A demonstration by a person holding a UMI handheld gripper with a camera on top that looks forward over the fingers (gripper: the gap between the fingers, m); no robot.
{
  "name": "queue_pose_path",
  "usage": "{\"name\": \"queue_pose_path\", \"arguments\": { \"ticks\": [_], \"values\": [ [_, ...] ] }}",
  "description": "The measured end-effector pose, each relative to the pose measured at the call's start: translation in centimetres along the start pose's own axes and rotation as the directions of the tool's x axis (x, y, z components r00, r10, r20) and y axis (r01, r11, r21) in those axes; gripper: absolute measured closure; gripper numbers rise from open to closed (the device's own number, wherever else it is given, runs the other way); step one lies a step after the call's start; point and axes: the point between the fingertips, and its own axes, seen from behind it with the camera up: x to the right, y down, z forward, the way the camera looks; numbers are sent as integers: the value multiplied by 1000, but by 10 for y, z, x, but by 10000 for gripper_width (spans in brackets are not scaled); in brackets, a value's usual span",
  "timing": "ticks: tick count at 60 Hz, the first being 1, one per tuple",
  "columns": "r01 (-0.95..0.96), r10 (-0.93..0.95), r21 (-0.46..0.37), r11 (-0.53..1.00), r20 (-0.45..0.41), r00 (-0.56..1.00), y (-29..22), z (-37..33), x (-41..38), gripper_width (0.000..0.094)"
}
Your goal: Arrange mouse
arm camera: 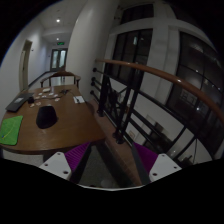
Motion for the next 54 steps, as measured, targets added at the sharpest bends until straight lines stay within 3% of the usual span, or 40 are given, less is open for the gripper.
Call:
{"name": "queue_pose_path", "arguments": {
  "ticks": [15,29,41,54],
  "values": [
    [0,0,3,1000,35,999,1,-7,-21,101],
    [71,-70,-3,997,96,993,-4,-7,-110,104],
    [80,-87,35,996,254,963,-19,3,-219,103],
    [-21,13,23,1000,305,952,-52,51,-276,105]
  ]
}}
